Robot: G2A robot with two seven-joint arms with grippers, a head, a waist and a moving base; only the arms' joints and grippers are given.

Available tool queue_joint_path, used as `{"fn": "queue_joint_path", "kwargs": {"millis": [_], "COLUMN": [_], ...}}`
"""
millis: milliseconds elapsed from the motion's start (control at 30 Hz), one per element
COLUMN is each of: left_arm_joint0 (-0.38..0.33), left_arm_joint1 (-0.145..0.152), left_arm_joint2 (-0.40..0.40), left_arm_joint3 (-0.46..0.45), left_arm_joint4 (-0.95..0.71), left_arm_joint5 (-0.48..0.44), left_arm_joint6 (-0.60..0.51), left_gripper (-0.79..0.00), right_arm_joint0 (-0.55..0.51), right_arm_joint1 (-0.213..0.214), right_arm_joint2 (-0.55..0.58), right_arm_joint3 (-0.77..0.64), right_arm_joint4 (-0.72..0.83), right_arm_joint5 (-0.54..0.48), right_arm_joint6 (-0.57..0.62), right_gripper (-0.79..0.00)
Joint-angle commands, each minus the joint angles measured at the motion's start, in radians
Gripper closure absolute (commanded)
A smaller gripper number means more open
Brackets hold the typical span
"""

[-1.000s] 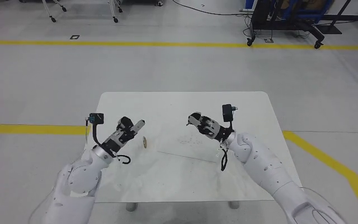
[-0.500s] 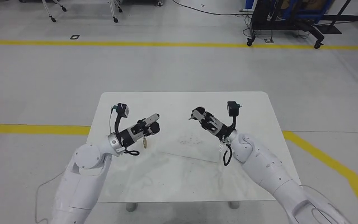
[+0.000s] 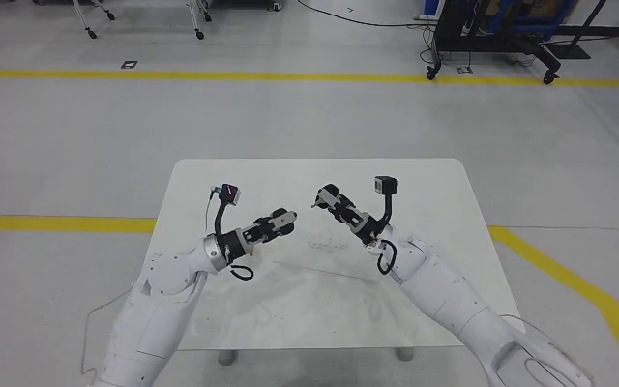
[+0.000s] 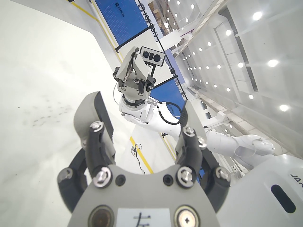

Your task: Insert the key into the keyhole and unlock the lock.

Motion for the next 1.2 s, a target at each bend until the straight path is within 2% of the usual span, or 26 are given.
{"fn": "queue_joint_path", "kwargs": {"millis": [0,33,100,233,500,700,1067,1167], "left_arm_joint0": [-0.008,-0.011,-0.012,-0.015,-0.013,-0.007,0.0,0.001], "left_arm_joint1": [0.0,0.0,-0.001,-0.001,0.001,0.002,0.004,0.005], "left_arm_joint2": [0.005,0.008,0.014,0.024,0.04,0.05,0.057,0.058], "left_arm_joint3": [0.005,0.006,0.005,0.003,0.0,-0.008,-0.014,-0.015], "left_arm_joint4": [0.026,0.039,0.059,0.096,0.145,0.198,0.236,0.242], "left_arm_joint5": [0.009,0.011,0.014,0.019,0.018,0.01,0.018,0.017], "left_arm_joint6": [0.02,0.031,0.052,0.078,0.102,0.141,0.185,0.188], "left_gripper": [-0.166,-0.2,-0.219,-0.185,-0.175,-0.206,-0.142,-0.052], "right_arm_joint0": [0.005,0.006,0.009,0.019,0.029,0.031,0.021,0.018], "right_arm_joint1": [-0.007,-0.011,-0.017,-0.03,-0.056,-0.072,-0.088,-0.091], "right_arm_joint2": [-0.003,-0.005,-0.01,-0.018,-0.028,-0.027,-0.006,0.002], "right_arm_joint3": [0.008,0.01,0.013,0.025,0.046,0.07,0.093,0.094], "right_arm_joint4": [0.024,0.037,0.065,0.099,0.135,0.138,0.118,0.112], "right_arm_joint5": [-0.002,-0.002,0.0,0.02,0.03,0.016,-0.001,0.0], "right_arm_joint6": [0.02,0.031,0.06,0.112,0.169,0.19,0.214,0.216], "right_gripper": [0.0,0.0,0.0,0.0,0.0,0.0,0.0,0.0]}}
